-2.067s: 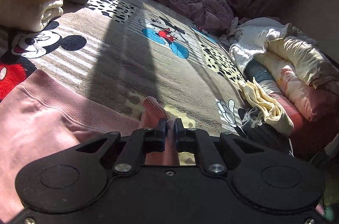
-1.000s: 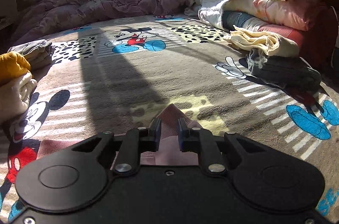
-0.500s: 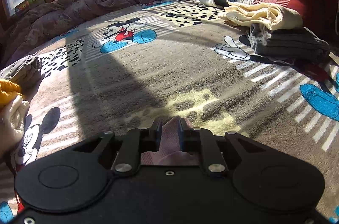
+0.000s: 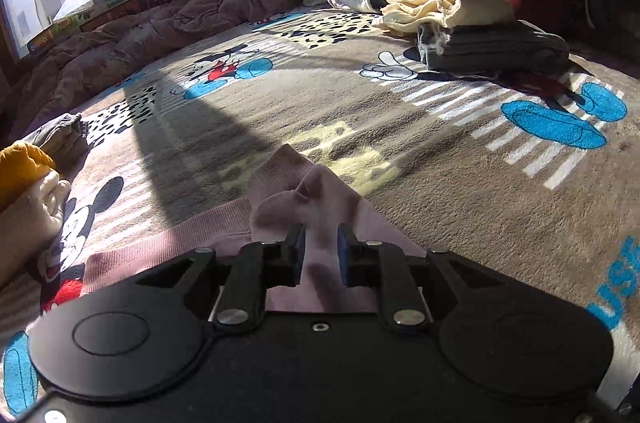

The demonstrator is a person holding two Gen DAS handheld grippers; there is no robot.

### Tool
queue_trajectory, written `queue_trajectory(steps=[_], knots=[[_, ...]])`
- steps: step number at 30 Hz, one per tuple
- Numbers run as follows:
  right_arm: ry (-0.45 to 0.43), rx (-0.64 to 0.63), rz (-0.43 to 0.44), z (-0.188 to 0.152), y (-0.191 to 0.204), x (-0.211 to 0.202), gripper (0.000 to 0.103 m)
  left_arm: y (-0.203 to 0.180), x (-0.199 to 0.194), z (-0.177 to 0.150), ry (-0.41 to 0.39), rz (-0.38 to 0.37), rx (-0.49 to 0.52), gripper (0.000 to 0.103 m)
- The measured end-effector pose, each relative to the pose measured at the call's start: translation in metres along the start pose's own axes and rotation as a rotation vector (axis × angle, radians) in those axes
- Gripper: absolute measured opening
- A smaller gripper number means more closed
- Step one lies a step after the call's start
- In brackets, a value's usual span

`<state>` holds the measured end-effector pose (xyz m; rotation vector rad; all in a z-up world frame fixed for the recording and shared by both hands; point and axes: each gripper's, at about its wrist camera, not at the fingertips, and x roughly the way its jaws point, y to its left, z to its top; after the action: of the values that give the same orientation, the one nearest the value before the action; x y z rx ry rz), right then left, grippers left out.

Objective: Fold clothes
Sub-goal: 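Lower the cuff onto the body and open the left gripper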

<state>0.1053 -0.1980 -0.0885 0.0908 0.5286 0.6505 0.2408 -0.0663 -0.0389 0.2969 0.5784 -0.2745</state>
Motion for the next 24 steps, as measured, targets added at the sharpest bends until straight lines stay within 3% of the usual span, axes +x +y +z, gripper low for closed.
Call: queue_trajectory(steps=[4,10,13,18,21,24], knots=[[-0.016,-0.036,0.007,-0.003,0.006,-0.012,0.041,-0.011,-0.039,-0.020,-0.040,-0.037,-0.007,0.016],[0.031,-0.077,0.019,-0.018,0.014,-0.009,0.046,-0.007,-0.016,-0.042,0.088,-0.054,-0.028,0.023],[0.016,-0.098,0.022,-0.020,0.021,-0.013,0.047,-0.002,-0.042,-0.044,0.034,-0.035,-0.076,0.023],[0.014,-0.140,0.048,-0.029,0.041,-0.031,0.047,0.006,-0.108,-0.077,-0.052,0.012,-0.161,0.028],[0.014,-0.172,0.073,-0.034,0.057,-0.046,0.046,0.019,-0.137,-0.112,-0.069,0.022,-0.303,0.043],[0.007,-0.190,0.066,-0.037,0.069,-0.056,0.047,0.042,-0.150,-0.143,-0.053,0.036,-0.464,0.044]])
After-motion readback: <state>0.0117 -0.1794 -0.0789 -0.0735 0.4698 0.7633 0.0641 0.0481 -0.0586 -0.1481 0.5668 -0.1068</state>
